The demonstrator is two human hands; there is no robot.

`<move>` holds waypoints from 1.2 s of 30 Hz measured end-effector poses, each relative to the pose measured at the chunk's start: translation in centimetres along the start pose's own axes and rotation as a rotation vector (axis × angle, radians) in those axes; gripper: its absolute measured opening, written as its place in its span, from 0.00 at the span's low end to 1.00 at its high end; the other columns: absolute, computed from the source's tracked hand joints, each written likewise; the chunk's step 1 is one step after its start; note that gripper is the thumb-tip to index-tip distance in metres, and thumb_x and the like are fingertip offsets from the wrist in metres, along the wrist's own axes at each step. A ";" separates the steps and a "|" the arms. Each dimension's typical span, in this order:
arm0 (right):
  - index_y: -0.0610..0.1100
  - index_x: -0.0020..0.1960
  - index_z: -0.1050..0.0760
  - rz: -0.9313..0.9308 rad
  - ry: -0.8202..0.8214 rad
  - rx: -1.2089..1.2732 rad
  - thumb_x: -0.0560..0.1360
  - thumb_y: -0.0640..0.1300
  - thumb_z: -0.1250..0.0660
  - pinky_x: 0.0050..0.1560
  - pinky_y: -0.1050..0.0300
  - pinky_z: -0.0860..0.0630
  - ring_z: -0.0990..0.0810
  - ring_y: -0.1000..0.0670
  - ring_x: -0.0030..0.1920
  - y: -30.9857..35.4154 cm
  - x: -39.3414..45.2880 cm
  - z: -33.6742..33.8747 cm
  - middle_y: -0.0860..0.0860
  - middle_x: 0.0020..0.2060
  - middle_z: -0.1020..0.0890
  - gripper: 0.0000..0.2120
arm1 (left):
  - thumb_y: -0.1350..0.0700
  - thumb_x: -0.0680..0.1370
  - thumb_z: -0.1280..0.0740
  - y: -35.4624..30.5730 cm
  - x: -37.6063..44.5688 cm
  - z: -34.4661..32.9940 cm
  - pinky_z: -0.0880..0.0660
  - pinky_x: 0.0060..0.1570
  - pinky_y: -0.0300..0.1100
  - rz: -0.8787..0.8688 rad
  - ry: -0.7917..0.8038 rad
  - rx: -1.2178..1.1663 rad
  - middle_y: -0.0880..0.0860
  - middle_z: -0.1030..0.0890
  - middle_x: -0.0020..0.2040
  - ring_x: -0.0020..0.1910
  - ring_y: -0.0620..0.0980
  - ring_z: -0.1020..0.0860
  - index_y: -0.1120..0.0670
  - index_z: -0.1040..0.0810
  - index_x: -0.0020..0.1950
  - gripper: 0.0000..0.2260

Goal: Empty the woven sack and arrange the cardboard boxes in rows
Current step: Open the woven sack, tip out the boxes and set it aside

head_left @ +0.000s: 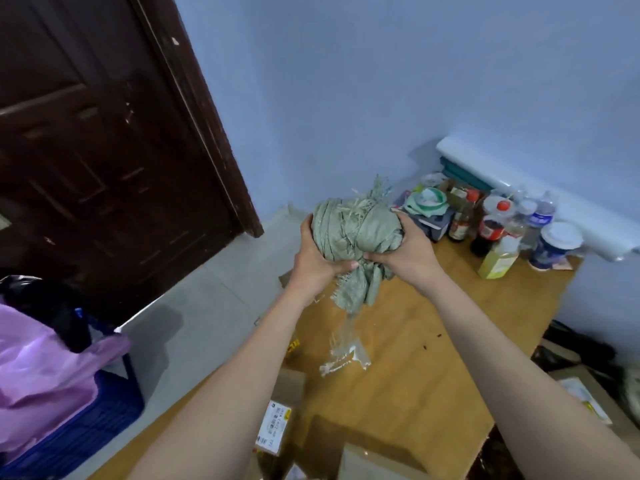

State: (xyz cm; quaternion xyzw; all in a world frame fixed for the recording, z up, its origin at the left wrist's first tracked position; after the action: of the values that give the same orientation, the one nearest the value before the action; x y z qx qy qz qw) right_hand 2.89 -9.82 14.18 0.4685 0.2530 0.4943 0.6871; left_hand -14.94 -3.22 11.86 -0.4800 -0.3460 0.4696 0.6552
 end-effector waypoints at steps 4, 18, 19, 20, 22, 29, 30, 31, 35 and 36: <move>0.48 0.64 0.28 -0.052 -0.057 -0.044 0.61 0.45 0.17 0.57 0.54 0.25 0.22 0.51 0.58 -4.3 1.8 1.9 0.54 0.56 0.20 0.35 | 0.57 0.60 0.16 1.4 2.8 -4.6 0.30 0.69 0.52 0.009 0.058 0.005 0.47 0.28 0.69 0.68 0.47 0.29 0.48 0.46 0.77 0.54; 0.47 0.70 0.36 -0.334 -0.194 -0.037 0.65 0.43 0.19 0.55 0.52 0.25 0.23 0.44 0.60 -20.3 7.0 4.8 0.47 0.61 0.22 0.40 | 0.65 0.64 0.19 9.0 11.6 -19.0 0.35 0.70 0.45 0.098 0.240 -0.042 0.52 0.32 0.73 0.72 0.49 0.34 0.54 0.47 0.78 0.51; 0.46 0.71 0.38 -0.359 -0.199 -0.032 0.65 0.43 0.19 0.55 0.52 0.25 0.23 0.43 0.60 -21.5 7.3 4.7 0.46 0.62 0.22 0.41 | 0.65 0.64 0.19 9.7 12.1 -19.8 0.36 0.69 0.44 0.105 0.248 -0.036 0.52 0.32 0.72 0.72 0.49 0.34 0.54 0.47 0.78 0.51; 0.45 0.71 0.39 -0.385 -0.203 -0.034 0.65 0.43 0.19 0.55 0.51 0.25 0.23 0.43 0.61 -22.8 7.6 4.7 0.45 0.62 0.23 0.42 | 0.65 0.65 0.19 10.4 12.7 -20.6 0.36 0.68 0.43 0.111 0.259 -0.030 0.52 0.32 0.72 0.72 0.49 0.34 0.55 0.46 0.78 0.50; 0.42 0.71 0.41 -0.440 -0.212 -0.049 0.65 0.43 0.19 0.56 0.49 0.24 0.23 0.41 0.61 -25.2 8.1 4.6 0.44 0.62 0.23 0.42 | 0.65 0.65 0.20 11.7 13.7 -22.5 0.37 0.67 0.42 0.120 0.289 -0.006 0.52 0.32 0.71 0.72 0.50 0.34 0.55 0.46 0.78 0.49; 0.39 0.66 0.36 -0.532 -0.240 -0.159 0.66 0.43 0.20 0.49 0.51 0.25 0.22 0.39 0.58 -31.9 9.2 4.6 0.42 0.58 0.22 0.36 | 0.63 0.70 0.23 16.2 15.8 -27.7 0.35 0.69 0.46 0.142 0.378 0.112 0.49 0.31 0.72 0.71 0.50 0.33 0.49 0.50 0.80 0.48; 0.40 0.65 0.35 -0.532 -0.261 -0.189 0.66 0.43 0.21 0.49 0.50 0.25 0.22 0.39 0.57 -32.6 9.5 4.8 0.42 0.58 0.22 0.34 | 0.64 0.71 0.25 16.4 16.0 -28.3 0.35 0.68 0.45 0.139 0.393 0.119 0.48 0.30 0.71 0.70 0.49 0.32 0.49 0.49 0.80 0.45; 0.41 0.65 0.33 -0.535 -0.284 -0.219 0.65 0.44 0.21 0.51 0.48 0.24 0.23 0.38 0.57 -33.2 9.8 5.0 0.42 0.58 0.23 0.33 | 0.64 0.73 0.27 16.6 16.2 -28.9 0.35 0.67 0.43 0.132 0.413 0.133 0.48 0.30 0.70 0.70 0.49 0.32 0.49 0.48 0.79 0.42; 0.48 0.71 0.35 -0.556 -0.326 -0.279 0.65 0.48 0.23 0.61 0.39 0.26 0.26 0.37 0.63 -35.8 11.7 5.2 0.43 0.65 0.26 0.38 | 0.61 0.79 0.33 17.4 17.5 -30.9 0.32 0.66 0.45 0.119 0.481 0.290 0.54 0.34 0.76 0.72 0.56 0.32 0.48 0.54 0.81 0.39; 0.49 0.73 0.37 -0.574 -0.322 -0.295 0.67 0.48 0.24 0.63 0.39 0.27 0.27 0.36 0.64 -36.1 12.1 5.2 0.42 0.67 0.28 0.39 | 0.61 0.79 0.34 17.5 17.8 -31.2 0.31 0.65 0.46 0.122 0.501 0.316 0.54 0.34 0.76 0.70 0.57 0.30 0.47 0.56 0.81 0.39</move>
State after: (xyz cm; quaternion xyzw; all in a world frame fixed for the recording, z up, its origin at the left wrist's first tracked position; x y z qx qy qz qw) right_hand 27.73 -3.37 -14.39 0.3462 0.1888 0.2322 0.8892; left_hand 13.95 5.86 -14.17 -0.4930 -0.0667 0.4230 0.7574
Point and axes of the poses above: each hand's wrist, its own x-axis towards the middle knuckle, its own z-axis out of the back of the hand, y = z × x, the point moved 8 cm from there along x, towards the middle knuckle
